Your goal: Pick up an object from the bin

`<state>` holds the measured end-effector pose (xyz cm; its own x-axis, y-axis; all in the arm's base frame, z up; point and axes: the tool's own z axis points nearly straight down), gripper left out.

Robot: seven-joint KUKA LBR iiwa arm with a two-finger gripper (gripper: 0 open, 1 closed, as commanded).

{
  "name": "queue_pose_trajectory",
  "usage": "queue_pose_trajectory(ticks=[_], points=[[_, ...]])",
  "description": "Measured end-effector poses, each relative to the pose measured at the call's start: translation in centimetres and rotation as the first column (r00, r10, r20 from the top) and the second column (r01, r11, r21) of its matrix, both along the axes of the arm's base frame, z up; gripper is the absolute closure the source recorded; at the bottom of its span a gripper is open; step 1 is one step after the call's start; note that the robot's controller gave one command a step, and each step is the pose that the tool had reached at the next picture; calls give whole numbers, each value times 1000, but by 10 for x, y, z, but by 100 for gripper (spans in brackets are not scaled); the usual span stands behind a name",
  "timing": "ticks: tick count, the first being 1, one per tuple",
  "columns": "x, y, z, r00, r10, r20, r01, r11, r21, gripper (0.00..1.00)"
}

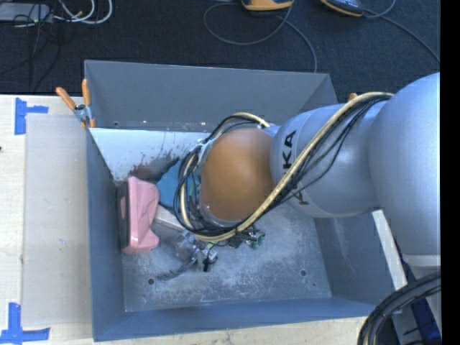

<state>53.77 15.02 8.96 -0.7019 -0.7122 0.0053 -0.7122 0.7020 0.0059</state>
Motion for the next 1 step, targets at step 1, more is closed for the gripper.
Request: queue_pose_trajectory(ticks=[1], points=[[1,0,9,1000,0,2,0,1000,1,100]])
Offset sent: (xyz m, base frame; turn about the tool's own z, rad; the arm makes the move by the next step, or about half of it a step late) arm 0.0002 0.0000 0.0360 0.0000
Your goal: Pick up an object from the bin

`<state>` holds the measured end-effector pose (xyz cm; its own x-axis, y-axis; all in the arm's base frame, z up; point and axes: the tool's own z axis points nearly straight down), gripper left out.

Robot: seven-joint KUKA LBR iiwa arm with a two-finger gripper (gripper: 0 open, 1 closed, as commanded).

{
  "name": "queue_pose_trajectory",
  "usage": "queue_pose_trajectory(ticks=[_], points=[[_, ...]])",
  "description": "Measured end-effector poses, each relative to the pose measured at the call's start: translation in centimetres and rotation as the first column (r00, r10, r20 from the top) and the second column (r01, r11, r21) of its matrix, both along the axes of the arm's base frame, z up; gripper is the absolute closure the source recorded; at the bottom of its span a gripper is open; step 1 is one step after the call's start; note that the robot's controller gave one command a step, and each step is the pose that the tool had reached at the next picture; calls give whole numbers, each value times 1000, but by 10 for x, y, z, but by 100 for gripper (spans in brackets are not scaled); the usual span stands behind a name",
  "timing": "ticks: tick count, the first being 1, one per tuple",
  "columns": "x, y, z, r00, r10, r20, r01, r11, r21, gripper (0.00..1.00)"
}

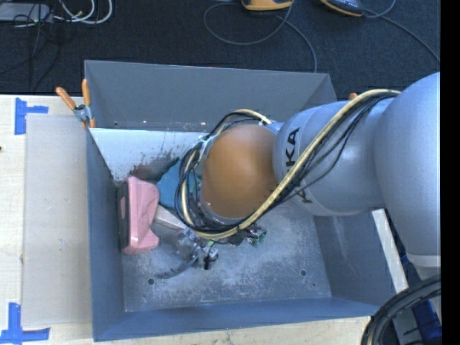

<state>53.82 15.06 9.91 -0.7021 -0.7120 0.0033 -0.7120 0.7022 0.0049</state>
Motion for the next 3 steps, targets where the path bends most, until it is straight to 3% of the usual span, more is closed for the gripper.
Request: queue_pose_trajectory(ticks=[3], points=[[0,1,24,1000,-2,0,2,1000,0,100]])
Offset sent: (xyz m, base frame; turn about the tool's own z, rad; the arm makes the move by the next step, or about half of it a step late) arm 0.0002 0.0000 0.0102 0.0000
